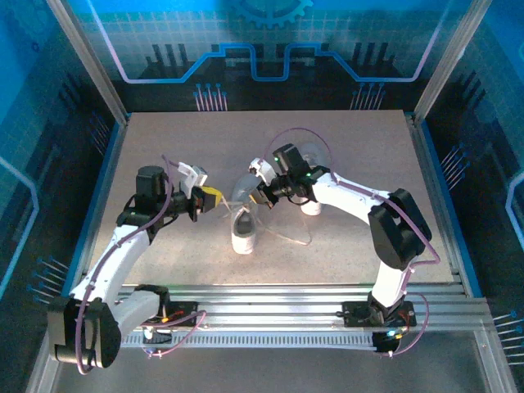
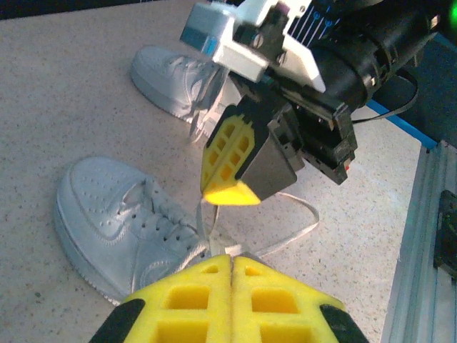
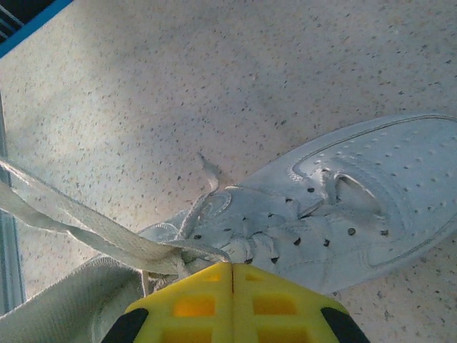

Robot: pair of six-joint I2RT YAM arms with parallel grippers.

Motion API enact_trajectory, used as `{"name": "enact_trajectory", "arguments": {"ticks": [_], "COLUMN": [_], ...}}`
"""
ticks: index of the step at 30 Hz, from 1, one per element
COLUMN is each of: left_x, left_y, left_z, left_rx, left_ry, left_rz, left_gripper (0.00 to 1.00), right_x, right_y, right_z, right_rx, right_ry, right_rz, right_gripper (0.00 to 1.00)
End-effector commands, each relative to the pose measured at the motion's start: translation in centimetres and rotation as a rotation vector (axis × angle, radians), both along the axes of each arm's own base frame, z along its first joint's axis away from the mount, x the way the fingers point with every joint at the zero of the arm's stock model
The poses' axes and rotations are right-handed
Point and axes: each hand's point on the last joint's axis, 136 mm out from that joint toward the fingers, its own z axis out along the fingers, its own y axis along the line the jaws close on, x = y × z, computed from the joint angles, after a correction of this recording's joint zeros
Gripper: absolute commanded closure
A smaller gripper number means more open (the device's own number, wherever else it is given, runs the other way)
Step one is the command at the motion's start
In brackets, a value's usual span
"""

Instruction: Tie the shoes

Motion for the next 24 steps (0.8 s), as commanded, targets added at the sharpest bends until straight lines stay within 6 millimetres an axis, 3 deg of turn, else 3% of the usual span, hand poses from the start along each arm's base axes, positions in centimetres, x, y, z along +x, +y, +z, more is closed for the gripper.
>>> {"name": "enact_trajectory", "arguments": {"ticks": [1,8,14,15,20,24], "left_x": [-0.8,-0.9,-0.3,-0.2,0.1,-0.2], "left_y": [0.6,1.2,2.2,2.3,1.7,-1.2], "left_z": [-1.5,-2.3,-1.0,-0.5,2.0,2.0], "left_rx": [0.035,0.074,0.130,0.134,0.142,0.222], "left_ry": [0.042,0.053,-0.051,-0.081,-0.239,-0.330], "left_rz": [0.016,0.049,0.105,0.108,0.058,-0.122], "left_gripper": [1.00,0.99,0.60,0.58,0.56,0.63], "right_x": [2.1,2.1,1.5,1.4,1.3,1.2], "right_y": [-0.5,0.3,0.9,0.9,0.7,0.7], "right_z": [3.6,3.5,3.1,3.0,2.4,2.1], "right_rx": [0.091,0.155,0.160,0.156,0.150,0.155], "right_ry": [-0.128,-0.113,-0.075,-0.069,-0.037,-0.007], "right_rz": [-0.077,-0.067,-0.007,0.000,0.017,0.032], "right_gripper": [1.00,1.00,1.00,1.00,1.00,1.00]}}
